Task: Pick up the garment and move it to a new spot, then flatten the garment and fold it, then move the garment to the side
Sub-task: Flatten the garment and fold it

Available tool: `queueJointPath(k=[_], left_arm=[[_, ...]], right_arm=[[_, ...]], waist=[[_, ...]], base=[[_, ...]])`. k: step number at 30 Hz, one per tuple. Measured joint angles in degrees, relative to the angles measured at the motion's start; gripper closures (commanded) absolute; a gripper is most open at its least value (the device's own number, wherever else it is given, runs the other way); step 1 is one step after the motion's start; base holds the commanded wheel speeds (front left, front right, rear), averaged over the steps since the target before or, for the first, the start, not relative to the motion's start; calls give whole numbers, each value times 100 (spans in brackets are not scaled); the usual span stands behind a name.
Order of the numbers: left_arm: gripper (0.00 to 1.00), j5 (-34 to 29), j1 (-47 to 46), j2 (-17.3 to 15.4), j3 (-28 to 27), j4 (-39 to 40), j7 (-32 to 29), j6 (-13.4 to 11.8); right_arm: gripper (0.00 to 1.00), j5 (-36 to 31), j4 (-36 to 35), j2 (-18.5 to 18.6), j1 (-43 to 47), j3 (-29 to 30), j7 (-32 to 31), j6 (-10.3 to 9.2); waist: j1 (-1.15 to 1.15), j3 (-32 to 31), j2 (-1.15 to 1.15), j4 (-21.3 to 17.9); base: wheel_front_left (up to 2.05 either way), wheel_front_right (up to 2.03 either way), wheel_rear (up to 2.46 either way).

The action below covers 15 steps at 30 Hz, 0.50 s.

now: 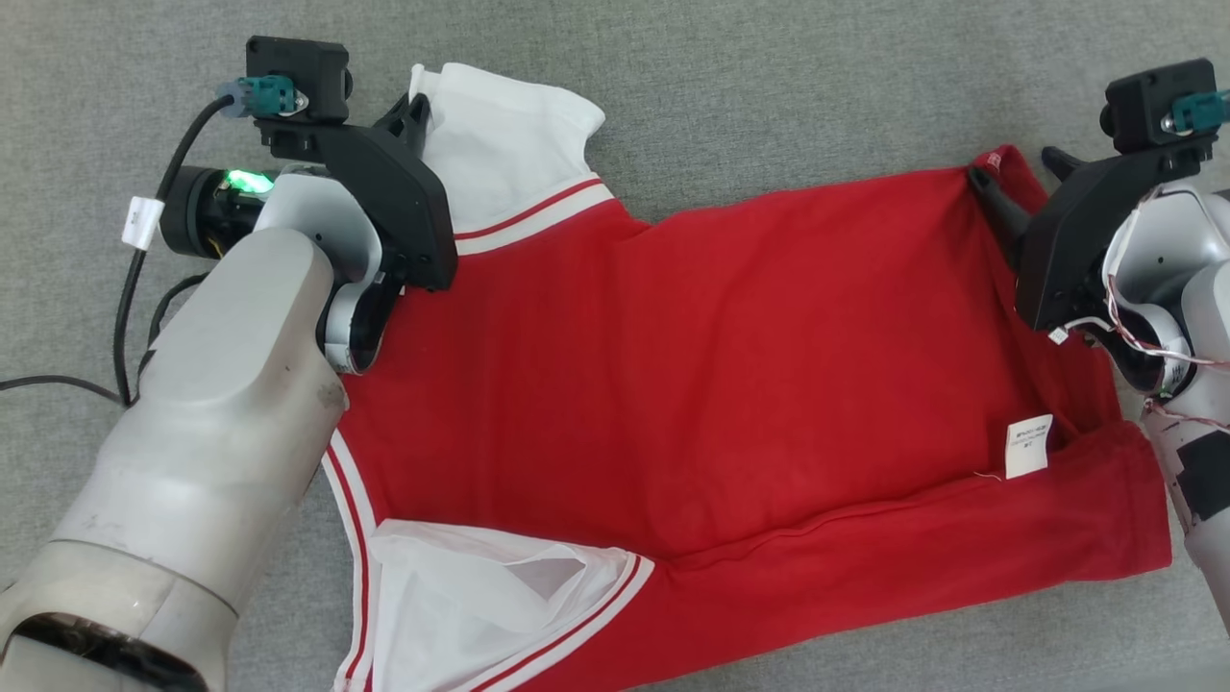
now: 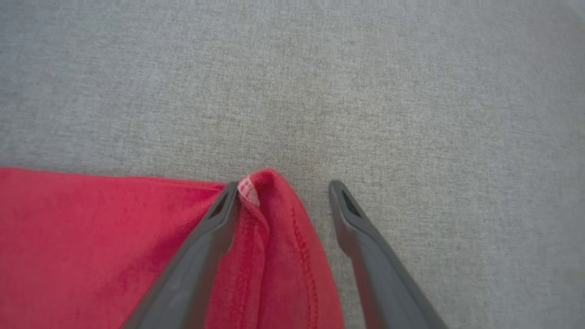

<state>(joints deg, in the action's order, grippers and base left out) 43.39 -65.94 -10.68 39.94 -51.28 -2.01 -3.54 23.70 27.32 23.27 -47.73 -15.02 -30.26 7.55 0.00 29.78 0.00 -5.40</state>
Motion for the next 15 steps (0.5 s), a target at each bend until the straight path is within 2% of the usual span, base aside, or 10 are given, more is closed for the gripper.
queueJointPath(k=[2,3,9,15], left_arm=[[100,5,-23,23,9,-10,3,5],[100,5,-30,33,12,-19,16,12],[100,16,-43,59,30,-114,103,54],[100,59,14,60,-31,-125,528,32]], right_arm=[[79,8,74,19,-91,-88,2,0],[100,25,109,20,-122,-113,15,0],[100,43,209,37,-140,-236,248,1],[100,42,255,83,-28,-220,665,1]], waist=[[0,21,0,25],[0,30,0,36],[0,-4,0,48],[1,-124,0,55]], base=[[0,0,0],[0,0,0],[0,0,0],[0,0,0]])
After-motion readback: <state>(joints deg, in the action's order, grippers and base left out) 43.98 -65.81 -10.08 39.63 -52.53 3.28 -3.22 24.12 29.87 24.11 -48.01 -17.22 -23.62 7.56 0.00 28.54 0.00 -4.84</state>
